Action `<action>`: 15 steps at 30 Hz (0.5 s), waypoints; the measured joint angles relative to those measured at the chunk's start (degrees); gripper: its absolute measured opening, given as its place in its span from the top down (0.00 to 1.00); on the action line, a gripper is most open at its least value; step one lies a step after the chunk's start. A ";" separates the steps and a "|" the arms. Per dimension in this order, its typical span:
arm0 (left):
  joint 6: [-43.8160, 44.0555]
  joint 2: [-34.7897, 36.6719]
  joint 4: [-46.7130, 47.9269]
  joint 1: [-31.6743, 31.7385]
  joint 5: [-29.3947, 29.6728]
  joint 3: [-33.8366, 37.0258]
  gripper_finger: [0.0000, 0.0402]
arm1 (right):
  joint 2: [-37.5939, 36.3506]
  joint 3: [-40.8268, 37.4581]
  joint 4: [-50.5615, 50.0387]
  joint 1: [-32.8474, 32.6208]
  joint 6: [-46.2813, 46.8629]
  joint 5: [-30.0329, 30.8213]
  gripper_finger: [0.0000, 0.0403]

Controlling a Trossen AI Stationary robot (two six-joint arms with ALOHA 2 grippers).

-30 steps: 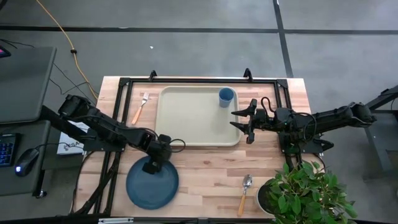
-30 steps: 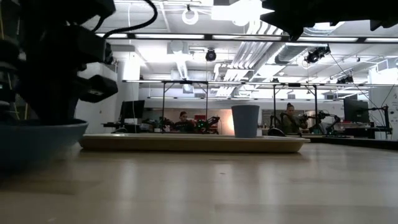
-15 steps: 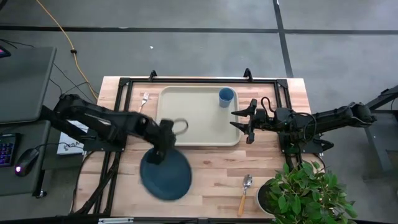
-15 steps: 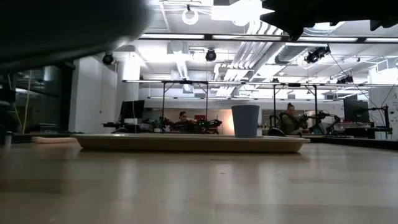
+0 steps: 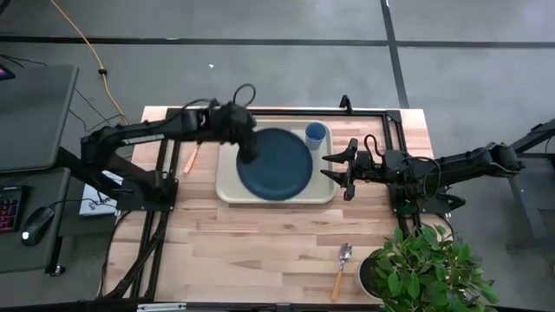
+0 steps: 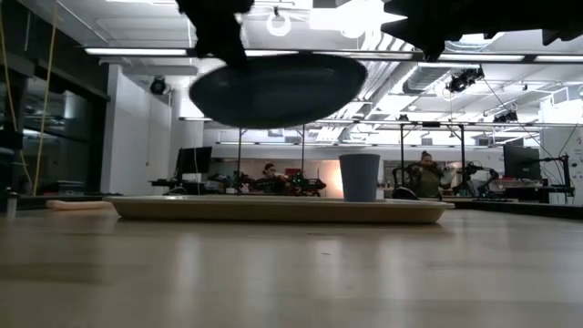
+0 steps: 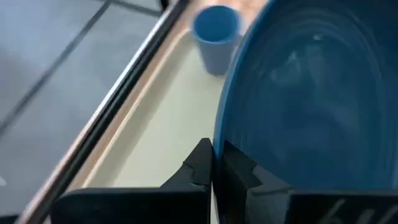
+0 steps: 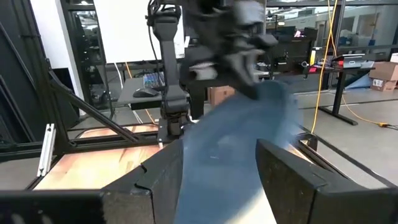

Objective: Pick and place plate/cup/fork/spoon on tray
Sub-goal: Put the blue plate on the white tray at the bottom left of the blue glass

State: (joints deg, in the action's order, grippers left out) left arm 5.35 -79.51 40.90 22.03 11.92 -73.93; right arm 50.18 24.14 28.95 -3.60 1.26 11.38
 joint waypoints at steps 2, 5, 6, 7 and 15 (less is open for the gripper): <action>1.07 -1.62 -0.53 3.19 -2.07 0.00 1.00 | 0.00 0.00 -0.05 0.00 0.00 0.00 0.52; 2.24 -4.43 0.53 6.58 -4.49 0.00 1.00 | 0.00 0.00 -0.15 0.00 0.24 0.00 0.52; 2.66 -5.39 1.49 7.30 -4.83 0.00 1.00 | 0.00 0.00 -0.37 0.00 0.24 0.00 0.52; 2.94 -6.46 2.06 8.00 -4.93 0.00 1.00 | 0.02 0.00 -0.52 0.00 0.24 0.00 0.52; 4.13 -15.64 2.63 11.78 -7.86 0.04 1.00 | 0.02 0.00 -0.52 0.00 1.09 -0.02 0.52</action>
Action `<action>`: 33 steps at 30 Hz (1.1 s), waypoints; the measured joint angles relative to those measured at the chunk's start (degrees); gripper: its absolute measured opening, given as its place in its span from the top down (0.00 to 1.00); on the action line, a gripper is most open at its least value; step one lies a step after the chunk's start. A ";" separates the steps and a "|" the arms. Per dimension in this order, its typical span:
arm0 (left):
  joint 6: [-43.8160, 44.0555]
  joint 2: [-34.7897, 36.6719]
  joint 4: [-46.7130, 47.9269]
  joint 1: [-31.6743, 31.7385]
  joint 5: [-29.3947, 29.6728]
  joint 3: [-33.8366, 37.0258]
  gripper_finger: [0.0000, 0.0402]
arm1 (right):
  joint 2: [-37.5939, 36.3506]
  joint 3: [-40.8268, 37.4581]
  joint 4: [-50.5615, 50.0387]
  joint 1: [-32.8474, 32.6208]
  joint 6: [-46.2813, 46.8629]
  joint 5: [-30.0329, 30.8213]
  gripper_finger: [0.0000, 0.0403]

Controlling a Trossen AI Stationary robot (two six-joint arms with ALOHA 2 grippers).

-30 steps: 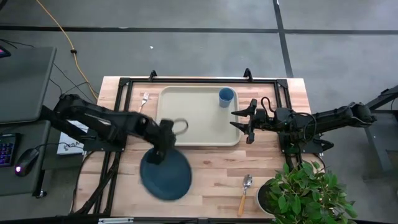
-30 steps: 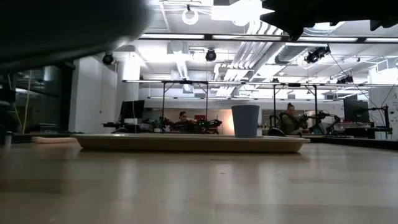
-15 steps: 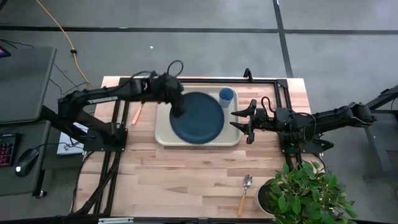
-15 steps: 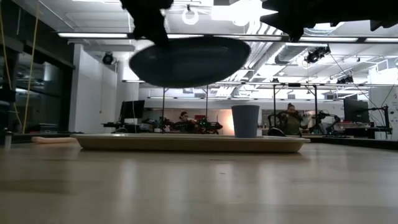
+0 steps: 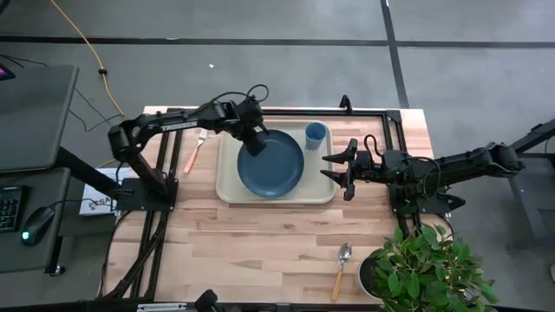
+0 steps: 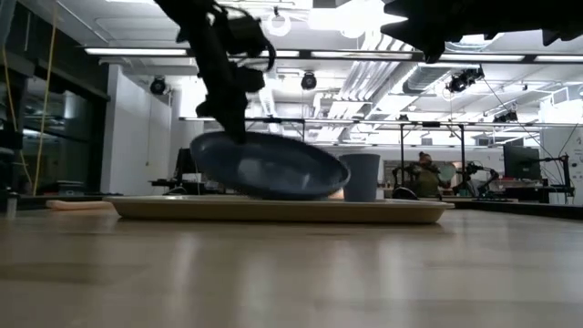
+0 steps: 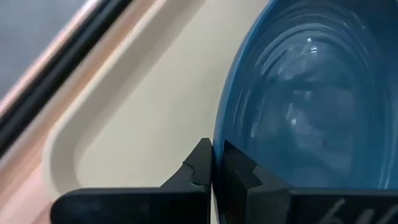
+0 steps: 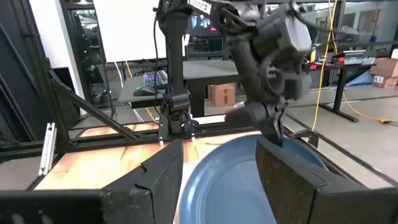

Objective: Pick and place plate/cup/fork/spoon on tray
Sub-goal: Put the blue plate on the white tray at the bottom left of the blue glass

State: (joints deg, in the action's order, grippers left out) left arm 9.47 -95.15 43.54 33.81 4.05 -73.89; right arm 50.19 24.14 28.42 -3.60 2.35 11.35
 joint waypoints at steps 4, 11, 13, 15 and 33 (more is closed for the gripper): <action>0.40 -2.90 -0.17 1.86 0.21 0.00 1.00 | 0.00 0.00 -0.04 0.00 0.23 0.00 0.52; 1.27 -7.11 -0.64 3.88 1.18 0.00 1.00 | 0.00 0.00 -0.14 0.00 0.22 0.01 0.52; 1.25 -8.65 -0.62 3.85 1.30 -0.01 1.00 | 0.00 0.00 -0.15 0.00 0.22 0.02 0.52; 1.27 -10.36 -0.67 3.84 1.31 -0.02 1.00 | 0.00 0.00 -0.19 0.00 0.22 0.01 0.52; 1.29 -13.75 0.13 3.84 6.08 -0.02 0.84 | 0.00 0.00 -0.35 0.00 0.37 0.02 0.52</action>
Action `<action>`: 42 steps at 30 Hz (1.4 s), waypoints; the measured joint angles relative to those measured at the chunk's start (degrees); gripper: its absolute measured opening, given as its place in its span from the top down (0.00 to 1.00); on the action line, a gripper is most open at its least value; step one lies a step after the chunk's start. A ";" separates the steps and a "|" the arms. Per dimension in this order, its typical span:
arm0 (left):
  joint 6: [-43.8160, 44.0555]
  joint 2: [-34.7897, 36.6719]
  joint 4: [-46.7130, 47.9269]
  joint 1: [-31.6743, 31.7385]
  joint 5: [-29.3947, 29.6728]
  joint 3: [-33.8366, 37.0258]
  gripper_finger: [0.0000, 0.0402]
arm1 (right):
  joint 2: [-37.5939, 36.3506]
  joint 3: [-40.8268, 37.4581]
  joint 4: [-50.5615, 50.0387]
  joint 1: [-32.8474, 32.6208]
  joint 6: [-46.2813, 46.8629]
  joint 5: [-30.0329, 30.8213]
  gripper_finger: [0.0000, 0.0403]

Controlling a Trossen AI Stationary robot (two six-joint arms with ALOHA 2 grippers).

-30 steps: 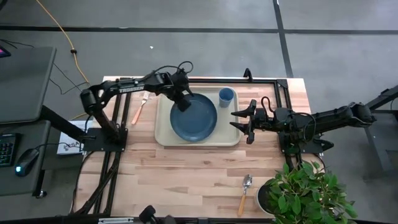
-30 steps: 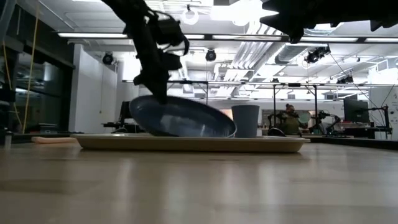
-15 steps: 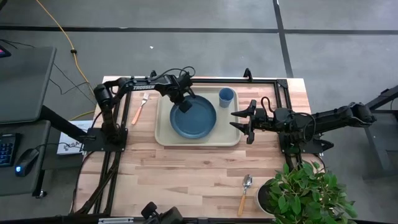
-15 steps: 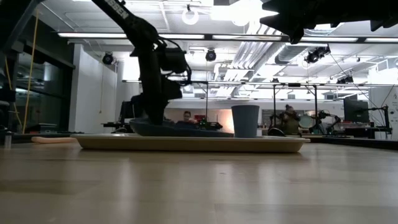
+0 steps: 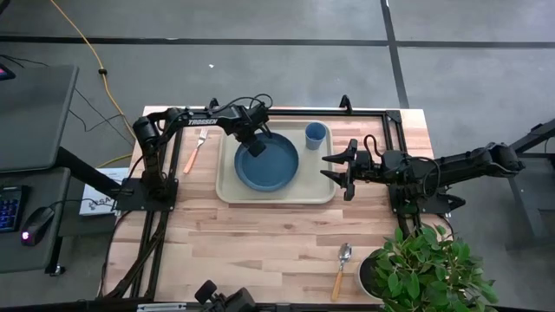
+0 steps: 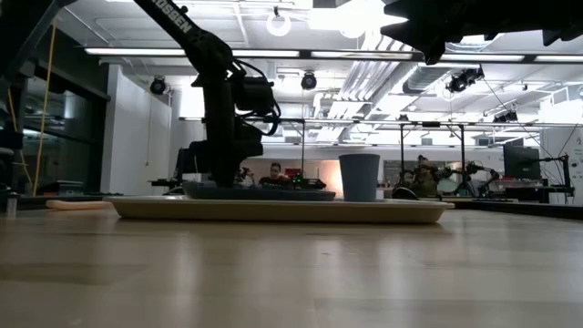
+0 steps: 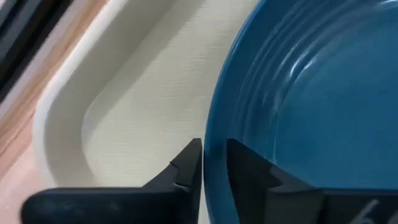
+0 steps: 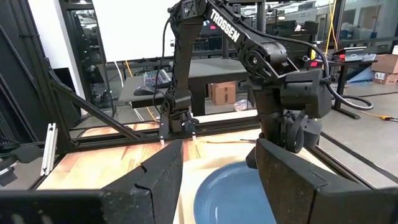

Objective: Pick and place plate/cup/fork/spoon on tray
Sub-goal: Put the blue plate on the white tray at the bottom left of the blue glass, then put the orange fork on the white tray at the left of the blue plate

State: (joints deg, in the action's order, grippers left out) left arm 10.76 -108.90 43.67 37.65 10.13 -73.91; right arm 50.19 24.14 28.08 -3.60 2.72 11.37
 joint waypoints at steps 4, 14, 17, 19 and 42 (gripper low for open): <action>0.03 0.00 -0.05 -0.04 -0.04 0.00 0.76 | 0.00 0.00 0.00 0.00 -0.05 0.00 0.52; -0.97 3.14 9.13 1.08 -0.42 -6.16 0.58 | 0.00 0.00 0.02 0.00 -0.01 -0.01 0.52; 0.72 7.72 10.55 1.72 -0.23 -7.78 0.56 | 0.00 0.00 0.02 0.00 0.00 0.01 0.52; 1.99 12.06 10.39 2.14 1.47 -7.81 0.56 | 0.00 0.00 0.02 0.00 0.02 0.00 0.52; 7.28 30.25 8.48 14.31 4.92 26.32 0.63 | 0.00 0.00 0.13 0.00 -0.17 0.00 0.52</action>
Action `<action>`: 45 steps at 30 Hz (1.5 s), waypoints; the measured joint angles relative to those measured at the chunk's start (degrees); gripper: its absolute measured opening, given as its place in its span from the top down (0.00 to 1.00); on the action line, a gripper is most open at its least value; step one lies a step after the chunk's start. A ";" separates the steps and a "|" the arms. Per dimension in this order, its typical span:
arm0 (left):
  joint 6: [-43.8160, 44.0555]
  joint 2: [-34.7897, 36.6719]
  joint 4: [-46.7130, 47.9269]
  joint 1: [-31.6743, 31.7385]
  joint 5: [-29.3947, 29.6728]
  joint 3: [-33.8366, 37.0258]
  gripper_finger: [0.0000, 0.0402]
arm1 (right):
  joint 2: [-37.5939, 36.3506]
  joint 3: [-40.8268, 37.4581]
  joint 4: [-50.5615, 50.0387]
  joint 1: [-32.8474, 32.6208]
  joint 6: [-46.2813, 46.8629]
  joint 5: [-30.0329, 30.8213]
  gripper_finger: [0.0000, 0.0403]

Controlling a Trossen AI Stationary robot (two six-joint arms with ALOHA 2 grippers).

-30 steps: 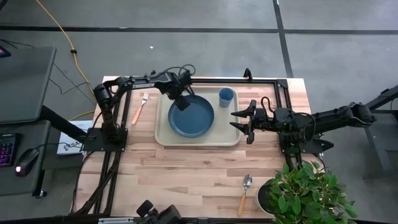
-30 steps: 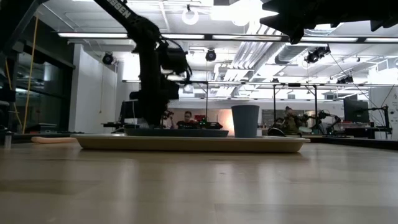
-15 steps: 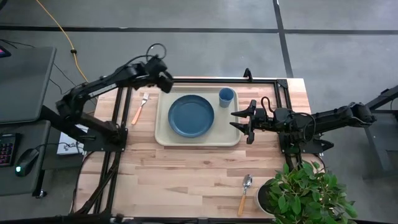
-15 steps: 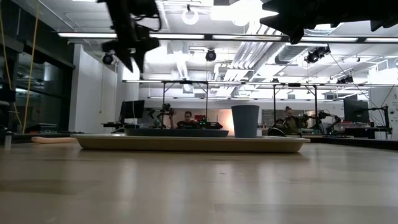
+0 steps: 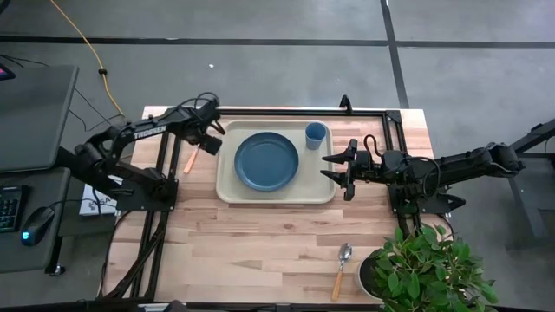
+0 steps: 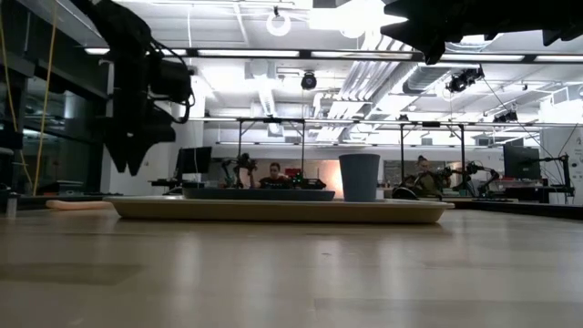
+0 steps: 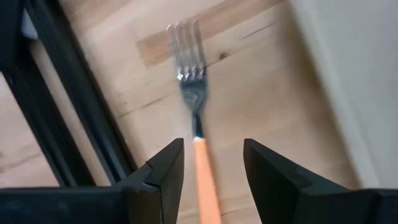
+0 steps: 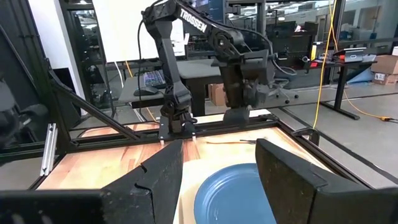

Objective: Pick and place plate/cup/fork/spoon on tray
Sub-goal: Put the orange fork on the white tray at the left of the blue plate

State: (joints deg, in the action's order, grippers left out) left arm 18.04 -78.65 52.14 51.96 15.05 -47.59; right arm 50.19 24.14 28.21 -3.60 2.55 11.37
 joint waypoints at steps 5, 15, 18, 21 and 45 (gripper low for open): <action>2.73 -2.96 -0.32 -0.57 0.88 -0.32 0.64 | -0.02 0.00 -0.02 0.07 0.02 0.00 0.52; 5.51 -13.31 0.30 -1.99 5.98 -0.02 0.67 | 0.00 0.00 -0.09 0.07 0.00 -0.02 0.52; 5.53 -15.16 0.15 -1.86 5.99 -0.03 0.67 | -0.01 0.00 -0.09 0.07 0.00 -0.02 0.52; 5.80 -15.21 -0.36 -1.96 5.99 -0.04 0.67 | -0.02 0.00 -0.09 0.07 0.00 -0.02 0.52; 14.28 -15.21 -9.40 -2.13 10.52 2.26 0.67 | -0.02 0.00 -0.11 0.07 0.17 -0.71 0.52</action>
State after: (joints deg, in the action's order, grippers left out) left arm 32.32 -93.86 42.74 49.83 25.57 -45.33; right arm 50.17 24.14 28.10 -3.53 2.71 10.66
